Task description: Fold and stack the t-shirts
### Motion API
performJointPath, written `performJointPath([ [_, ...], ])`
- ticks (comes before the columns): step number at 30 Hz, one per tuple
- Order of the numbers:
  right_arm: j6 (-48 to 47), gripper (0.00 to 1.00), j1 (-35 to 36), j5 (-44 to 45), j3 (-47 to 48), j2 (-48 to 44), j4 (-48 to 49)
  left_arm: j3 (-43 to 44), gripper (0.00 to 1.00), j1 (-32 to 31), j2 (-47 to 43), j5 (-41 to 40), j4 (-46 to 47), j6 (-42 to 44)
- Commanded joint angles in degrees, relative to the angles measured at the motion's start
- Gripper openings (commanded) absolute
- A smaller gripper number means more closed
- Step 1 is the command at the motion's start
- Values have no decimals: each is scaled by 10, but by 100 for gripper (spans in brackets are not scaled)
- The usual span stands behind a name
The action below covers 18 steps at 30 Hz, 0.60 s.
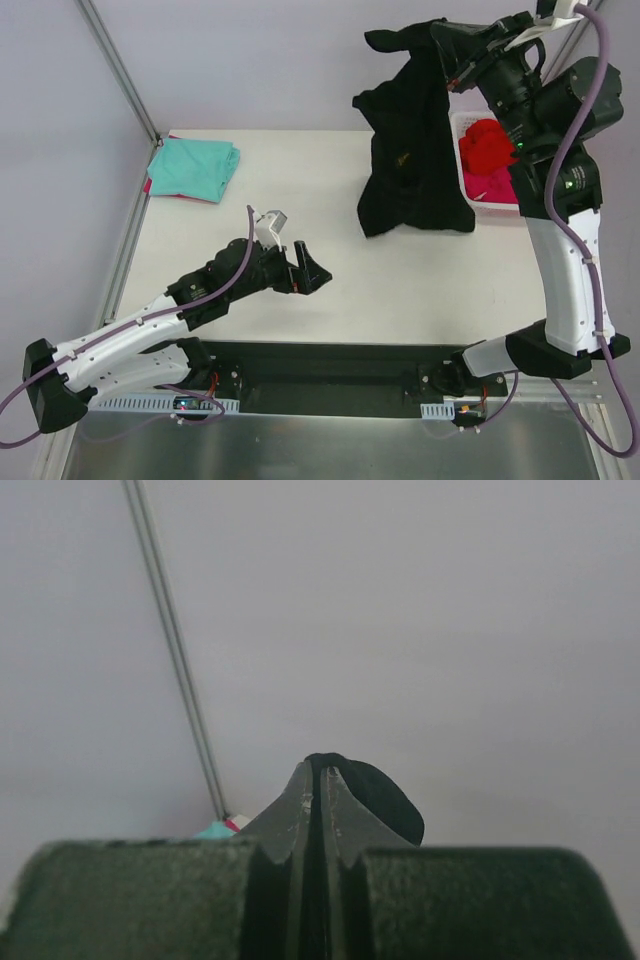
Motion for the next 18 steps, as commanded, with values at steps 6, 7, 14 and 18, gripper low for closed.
performJointPath([
  [6, 231, 0, -24, -176, 118, 9, 102, 0, 99, -5, 13, 3, 30, 1],
  [7, 276, 0, -29, -185, 114, 7, 113, -1, 99, -5, 9, 2, 30, 1],
  [14, 361, 0, -108, -242, -13, -83, 167, -21, 99, -4, -10, -4, 30, -1],
  [18, 386, 1, -164, -271, -30, -100, 165, -23, 99, -4, -5, -2, 33, -2],
])
